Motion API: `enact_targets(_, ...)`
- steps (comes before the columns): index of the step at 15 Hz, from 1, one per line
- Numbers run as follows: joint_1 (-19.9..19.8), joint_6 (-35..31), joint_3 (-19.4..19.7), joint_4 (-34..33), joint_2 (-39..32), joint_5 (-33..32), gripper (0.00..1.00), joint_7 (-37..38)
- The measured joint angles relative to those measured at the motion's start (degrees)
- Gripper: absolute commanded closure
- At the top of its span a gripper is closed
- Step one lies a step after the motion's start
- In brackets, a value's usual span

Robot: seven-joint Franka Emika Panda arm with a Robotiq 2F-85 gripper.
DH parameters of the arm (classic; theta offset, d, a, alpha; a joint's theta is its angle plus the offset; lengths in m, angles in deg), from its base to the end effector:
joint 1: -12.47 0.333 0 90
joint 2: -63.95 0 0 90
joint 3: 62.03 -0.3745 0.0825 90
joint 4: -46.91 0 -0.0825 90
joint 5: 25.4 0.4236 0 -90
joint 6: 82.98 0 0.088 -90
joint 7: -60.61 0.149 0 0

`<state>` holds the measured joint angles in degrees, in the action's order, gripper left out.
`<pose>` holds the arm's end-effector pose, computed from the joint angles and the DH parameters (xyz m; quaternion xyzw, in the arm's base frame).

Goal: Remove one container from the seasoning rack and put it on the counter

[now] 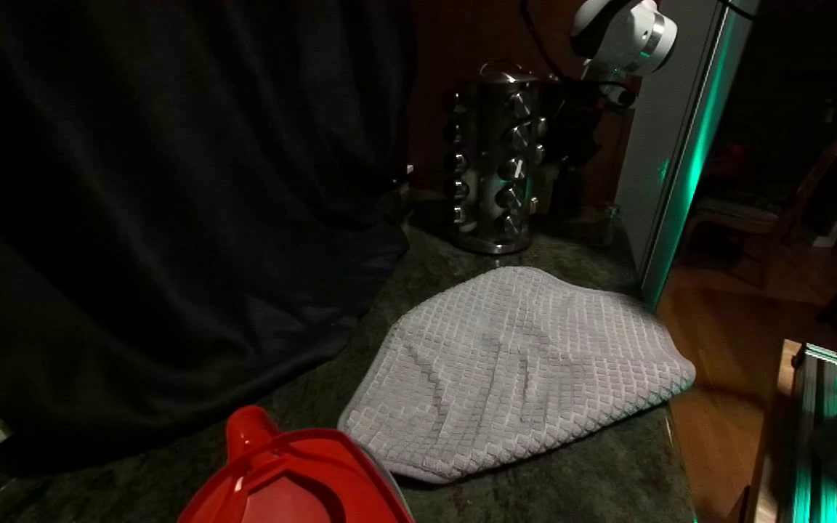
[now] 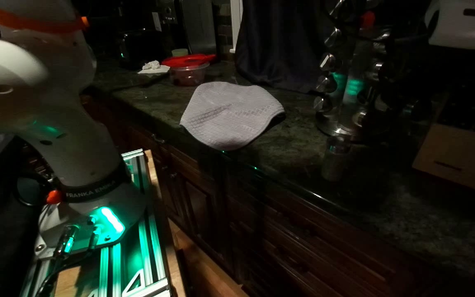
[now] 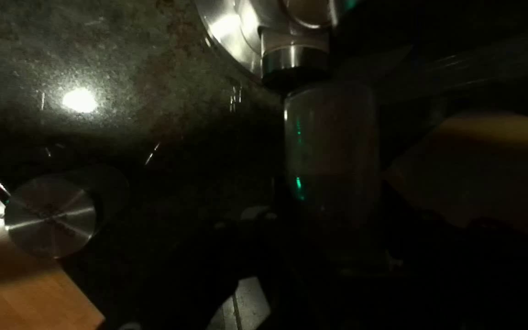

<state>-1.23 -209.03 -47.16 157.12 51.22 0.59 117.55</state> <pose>0.5996 -0.2843 0.3838 -0.6356 0.7549 0.0068 0.1615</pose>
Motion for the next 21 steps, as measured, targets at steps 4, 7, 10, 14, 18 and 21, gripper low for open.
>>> enact_targets(4, 0.3, -2.5, 0.0, 2.7, 1.5, -3.1, 0.77, 0.2)
enact_targets(7, 1.1, -4.5, -0.2, 5.2, 2.9, -5.2, 0.77, 0.1)
enact_targets(10, 2.5, -8.8, -0.9, 9.4, 5.4, -8.3, 0.77, 0.0)
enact_targets(14, 4.3, -16.1, -2.2, 16.4, 9.5, -14.4, 0.77, 0.3)
enact_targets(18, 4.9, -21.6, -3.6, 22.8, 12.7, -20.1, 0.77, 1.6)
enact_targets(21, 5.0, -25.4, -5.0, 26.8, 14.3, -24.9, 0.77, 3.7)
